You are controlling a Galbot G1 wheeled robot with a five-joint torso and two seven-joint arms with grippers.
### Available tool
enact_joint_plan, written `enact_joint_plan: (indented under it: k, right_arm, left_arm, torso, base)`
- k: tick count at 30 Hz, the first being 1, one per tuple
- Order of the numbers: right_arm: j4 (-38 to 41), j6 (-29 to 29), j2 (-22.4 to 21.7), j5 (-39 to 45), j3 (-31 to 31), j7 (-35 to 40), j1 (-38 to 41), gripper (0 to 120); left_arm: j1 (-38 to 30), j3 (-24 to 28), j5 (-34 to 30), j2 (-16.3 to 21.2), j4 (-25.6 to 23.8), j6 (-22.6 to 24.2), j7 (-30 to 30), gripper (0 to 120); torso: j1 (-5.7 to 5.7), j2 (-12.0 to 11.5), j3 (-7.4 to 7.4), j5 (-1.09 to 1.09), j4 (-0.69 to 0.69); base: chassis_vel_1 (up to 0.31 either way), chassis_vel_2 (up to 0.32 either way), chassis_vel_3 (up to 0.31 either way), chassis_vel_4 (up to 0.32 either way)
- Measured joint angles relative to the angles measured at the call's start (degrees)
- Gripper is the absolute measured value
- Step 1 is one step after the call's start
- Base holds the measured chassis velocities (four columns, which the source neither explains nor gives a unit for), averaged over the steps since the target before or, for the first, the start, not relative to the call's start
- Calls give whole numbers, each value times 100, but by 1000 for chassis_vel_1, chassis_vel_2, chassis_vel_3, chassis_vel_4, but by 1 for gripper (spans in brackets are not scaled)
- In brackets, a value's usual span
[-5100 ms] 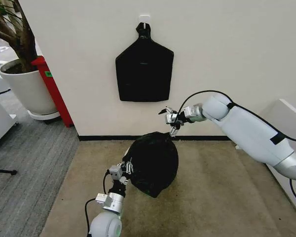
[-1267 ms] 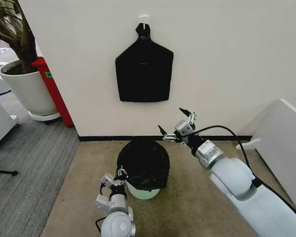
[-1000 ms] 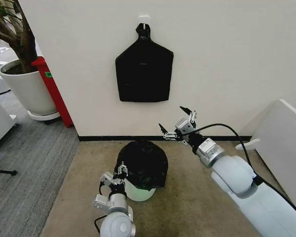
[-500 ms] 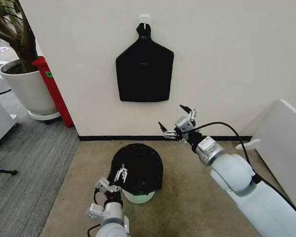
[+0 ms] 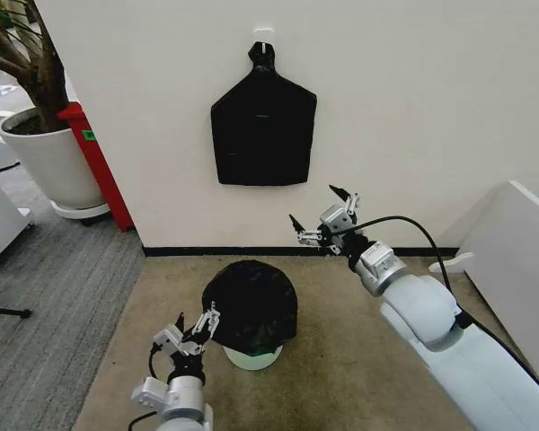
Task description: Place the garbage bag over the trash bin.
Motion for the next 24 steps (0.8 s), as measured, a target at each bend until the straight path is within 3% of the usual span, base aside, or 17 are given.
enact_joint_plan:
  k: [7,11,12,18,24]
  right_arm:
    - [23,-213,370,590,331,574,-316,100]
    - [7,-232,914,775,791,900,-809,100]
    - [7,-232,914,775,791,900,-809,100]
    - [-421,627,1460,715,1265,828,-1578,100]
    - [-945,1363,1613,879,1471,636,-1921,100]
  left_arm:
    - [-308,-226,122,624,116,100,85,100]
    - [-754,-397,-73,1226,393,11,635,100]
    - [-754,-397,-73,1226,393,11,635,100]
    - [-1309,-355,-548,1850,799,-278,1499,99]
    - [-1635,-226,-531,2026,1028,-257,1562,97]
  torso:
    - [0,0,0,-1,0]
    - [0,0,0,0,0]
    - [0,0,0,0,0]
    - [0,0,0,0,-2]
    - [0,0,0,1,-1]
  base:
    - [0,0,0,0]
    - [0,0,0,0]
    - [0,0,0,0]
    - [0,0,0,0]
    - [0,0,0,0]
